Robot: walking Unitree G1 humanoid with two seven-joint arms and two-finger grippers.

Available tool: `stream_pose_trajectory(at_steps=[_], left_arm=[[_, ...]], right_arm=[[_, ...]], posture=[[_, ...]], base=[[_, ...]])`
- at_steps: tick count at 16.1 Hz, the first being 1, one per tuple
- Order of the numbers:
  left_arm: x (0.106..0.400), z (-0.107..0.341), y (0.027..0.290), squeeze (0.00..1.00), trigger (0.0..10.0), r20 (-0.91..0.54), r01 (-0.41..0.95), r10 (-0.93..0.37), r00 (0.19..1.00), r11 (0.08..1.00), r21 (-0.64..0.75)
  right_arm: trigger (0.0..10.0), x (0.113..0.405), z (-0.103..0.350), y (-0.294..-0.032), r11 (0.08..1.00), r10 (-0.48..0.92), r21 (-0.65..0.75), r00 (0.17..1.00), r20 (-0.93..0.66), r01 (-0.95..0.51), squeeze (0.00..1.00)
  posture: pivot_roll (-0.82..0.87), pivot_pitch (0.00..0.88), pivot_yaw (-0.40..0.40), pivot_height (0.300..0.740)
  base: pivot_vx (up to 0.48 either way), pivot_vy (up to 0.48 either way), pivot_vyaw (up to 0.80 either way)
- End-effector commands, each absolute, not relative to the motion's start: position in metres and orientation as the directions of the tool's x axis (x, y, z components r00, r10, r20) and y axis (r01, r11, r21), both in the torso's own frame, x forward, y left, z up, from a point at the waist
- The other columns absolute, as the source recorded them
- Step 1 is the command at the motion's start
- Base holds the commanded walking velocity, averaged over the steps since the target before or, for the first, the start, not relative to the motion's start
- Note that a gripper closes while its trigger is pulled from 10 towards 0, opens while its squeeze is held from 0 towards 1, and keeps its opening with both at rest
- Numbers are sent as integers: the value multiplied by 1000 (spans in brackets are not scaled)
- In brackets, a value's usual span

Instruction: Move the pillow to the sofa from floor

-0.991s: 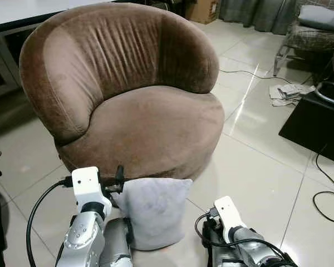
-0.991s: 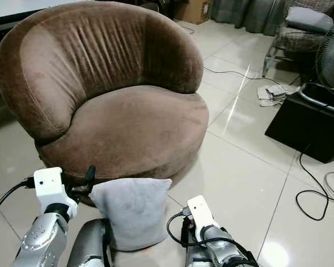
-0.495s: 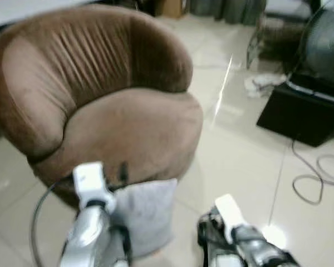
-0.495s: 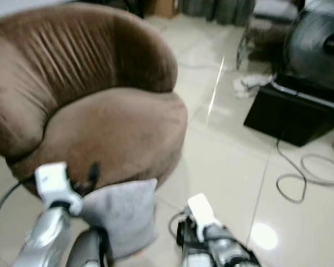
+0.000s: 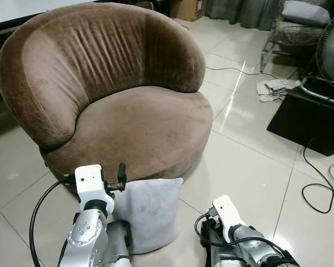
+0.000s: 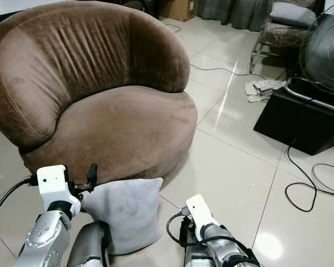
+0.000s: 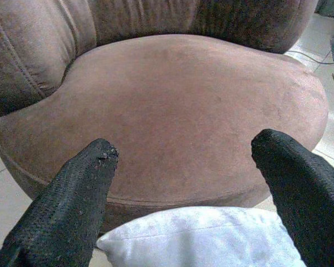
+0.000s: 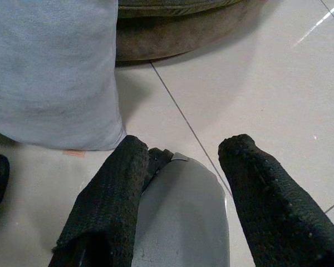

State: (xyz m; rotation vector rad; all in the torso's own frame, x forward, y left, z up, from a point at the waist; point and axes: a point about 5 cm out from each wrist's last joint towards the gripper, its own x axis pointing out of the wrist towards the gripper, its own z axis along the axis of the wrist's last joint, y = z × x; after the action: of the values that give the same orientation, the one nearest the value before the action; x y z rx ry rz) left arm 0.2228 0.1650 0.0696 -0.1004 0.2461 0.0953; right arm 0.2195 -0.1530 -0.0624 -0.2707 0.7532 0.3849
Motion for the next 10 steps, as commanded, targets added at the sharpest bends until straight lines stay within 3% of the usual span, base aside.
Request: stream_pose_trajectory(at_steps=[1,10], left_arm=[[222,69,164,0,10000,-252,-106,83,964,991,-82],[222,70,161,0,10000,-246,-100,78,966,992,-79]], right_arm=[[10000,222,-61,-153,890,250,-107,670,-699,-444,0],[10000,222,-61,-152,871,256,-130,665,-702,-473,0]], posture=[[-28,0,-33,576],[-17,0,-45,598]], base=[[0,0,0],[0,0,0]])
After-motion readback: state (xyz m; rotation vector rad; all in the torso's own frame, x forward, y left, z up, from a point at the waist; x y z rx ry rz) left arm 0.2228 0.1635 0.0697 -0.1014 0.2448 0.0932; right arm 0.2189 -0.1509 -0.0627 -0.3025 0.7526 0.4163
